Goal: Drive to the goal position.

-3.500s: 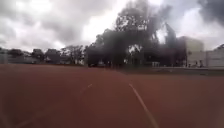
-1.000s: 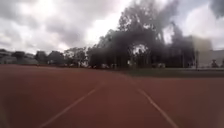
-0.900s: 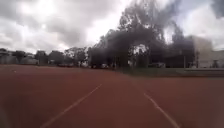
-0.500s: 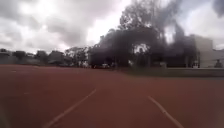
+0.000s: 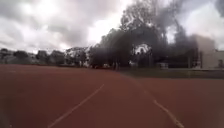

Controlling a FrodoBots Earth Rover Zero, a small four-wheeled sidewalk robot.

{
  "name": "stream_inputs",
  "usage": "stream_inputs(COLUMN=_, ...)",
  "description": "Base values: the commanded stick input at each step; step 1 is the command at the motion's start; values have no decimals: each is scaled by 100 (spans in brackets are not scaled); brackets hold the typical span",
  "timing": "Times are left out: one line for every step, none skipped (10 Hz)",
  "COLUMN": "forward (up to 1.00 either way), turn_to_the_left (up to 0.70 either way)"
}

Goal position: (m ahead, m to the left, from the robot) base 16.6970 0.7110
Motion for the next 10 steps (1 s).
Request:
stream_inputs(forward=70, turn_to_the_left=0)
stream_inputs(forward=70, turn_to_the_left=0)
stream_inputs(forward=70, turn_to_the_left=0)
stream_inputs(forward=70, turn_to_the_left=0)
stream_inputs(forward=70, turn_to_the_left=0)
stream_inputs(forward=70, turn_to_the_left=0)
stream_inputs(forward=70, turn_to_the_left=0)
stream_inputs(forward=70, turn_to_the_left=0)
stream_inputs(forward=70, turn_to_the_left=0)
stream_inputs(forward=70, turn_to_the_left=0)
